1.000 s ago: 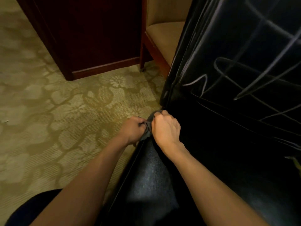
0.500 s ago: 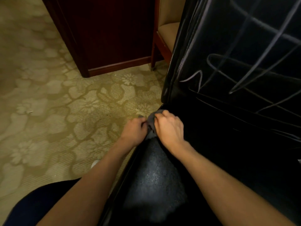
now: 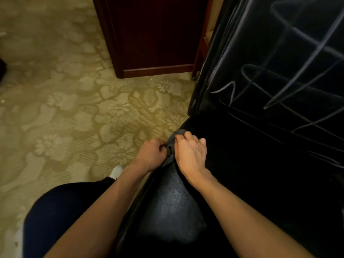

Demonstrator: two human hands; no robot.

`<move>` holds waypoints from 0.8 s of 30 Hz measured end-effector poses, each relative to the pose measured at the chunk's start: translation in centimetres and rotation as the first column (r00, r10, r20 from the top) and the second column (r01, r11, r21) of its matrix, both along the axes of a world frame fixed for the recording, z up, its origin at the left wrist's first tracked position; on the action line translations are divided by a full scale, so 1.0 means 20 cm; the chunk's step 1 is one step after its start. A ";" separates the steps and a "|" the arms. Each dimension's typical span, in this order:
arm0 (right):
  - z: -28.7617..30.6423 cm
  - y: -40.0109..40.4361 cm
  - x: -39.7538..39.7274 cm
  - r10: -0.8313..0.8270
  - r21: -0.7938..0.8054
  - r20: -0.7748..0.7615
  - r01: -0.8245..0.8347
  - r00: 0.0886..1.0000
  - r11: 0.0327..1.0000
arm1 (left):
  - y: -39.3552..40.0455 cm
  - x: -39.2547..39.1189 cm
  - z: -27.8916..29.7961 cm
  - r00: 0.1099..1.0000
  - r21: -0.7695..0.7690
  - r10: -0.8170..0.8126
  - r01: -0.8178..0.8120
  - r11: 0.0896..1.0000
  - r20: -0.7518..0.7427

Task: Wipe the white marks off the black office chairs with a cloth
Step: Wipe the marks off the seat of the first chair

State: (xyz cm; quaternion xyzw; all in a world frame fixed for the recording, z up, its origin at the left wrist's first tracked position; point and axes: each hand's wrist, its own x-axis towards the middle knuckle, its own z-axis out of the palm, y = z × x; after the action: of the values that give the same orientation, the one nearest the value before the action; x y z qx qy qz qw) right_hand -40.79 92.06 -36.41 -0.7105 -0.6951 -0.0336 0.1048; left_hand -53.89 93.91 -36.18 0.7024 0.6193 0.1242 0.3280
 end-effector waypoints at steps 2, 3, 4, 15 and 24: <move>-0.01 -0.03 -0.02 0.023 0.041 0.002 -0.023 1.000 0.999 | -0.05 -0.03 -0.01 1.000 -0.001 0.027 -0.027 1.000 0.009; -0.02 -0.05 -0.02 0.041 0.061 0.004 -0.041 0.999 0.997 | -0.08 -0.04 -0.01 0.999 0.002 0.044 -0.044 0.999 0.017; -0.03 -0.06 -0.02 0.056 0.078 0.010 -0.057 0.998 0.995 | -0.10 -0.04 -0.02 0.998 0.006 0.058 -0.058 0.998 0.022; -0.02 -0.08 -0.01 0.159 0.158 -0.028 -0.152 0.987 0.976 | -0.16 0.00 0.00 0.985 0.173 0.145 -0.127 0.977 -0.098; -0.05 -0.06 0.06 -0.006 0.125 -0.074 0.015 0.997 0.992 | -0.03 0.10 0.04 0.992 0.140 0.095 -0.083 0.987 -0.084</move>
State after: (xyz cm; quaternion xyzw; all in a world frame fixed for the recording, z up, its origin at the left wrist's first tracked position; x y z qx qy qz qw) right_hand -39.64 90.82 -37.31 -0.7069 -0.6835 -0.0516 0.1745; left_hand -51.82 93.37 -35.44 0.6998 0.6543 0.1490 0.2450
